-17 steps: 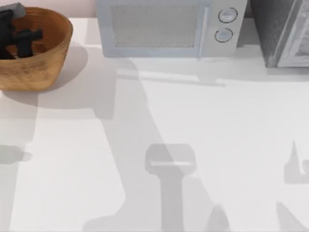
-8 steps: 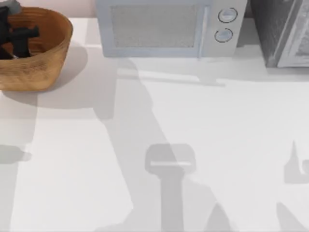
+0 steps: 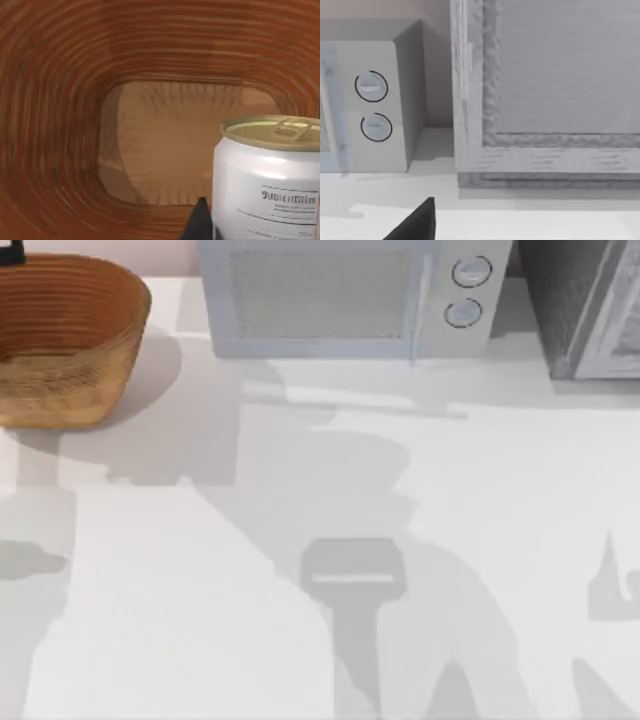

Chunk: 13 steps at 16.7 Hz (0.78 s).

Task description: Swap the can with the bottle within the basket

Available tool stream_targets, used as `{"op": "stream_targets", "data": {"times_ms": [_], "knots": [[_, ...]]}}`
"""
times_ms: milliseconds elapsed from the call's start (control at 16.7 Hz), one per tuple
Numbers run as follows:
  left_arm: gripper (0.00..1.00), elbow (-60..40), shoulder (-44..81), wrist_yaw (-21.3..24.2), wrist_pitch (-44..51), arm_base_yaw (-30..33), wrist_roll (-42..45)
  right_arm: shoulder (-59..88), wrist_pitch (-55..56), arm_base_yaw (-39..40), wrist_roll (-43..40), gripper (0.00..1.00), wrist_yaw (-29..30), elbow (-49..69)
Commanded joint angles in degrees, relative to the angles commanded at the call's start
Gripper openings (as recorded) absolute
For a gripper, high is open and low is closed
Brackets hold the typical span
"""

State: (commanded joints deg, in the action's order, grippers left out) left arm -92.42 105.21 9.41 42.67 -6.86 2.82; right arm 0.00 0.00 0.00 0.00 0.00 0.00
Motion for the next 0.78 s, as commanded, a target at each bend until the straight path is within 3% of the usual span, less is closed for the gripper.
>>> {"op": "stream_targets", "data": {"times_ms": [780], "knots": [[0.00, 73.03, -84.66, -7.84, -35.70, 5.64, -1.25, 0.00, 0.00, 0.00, 0.00, 1.00, 0.00, 0.00]]}}
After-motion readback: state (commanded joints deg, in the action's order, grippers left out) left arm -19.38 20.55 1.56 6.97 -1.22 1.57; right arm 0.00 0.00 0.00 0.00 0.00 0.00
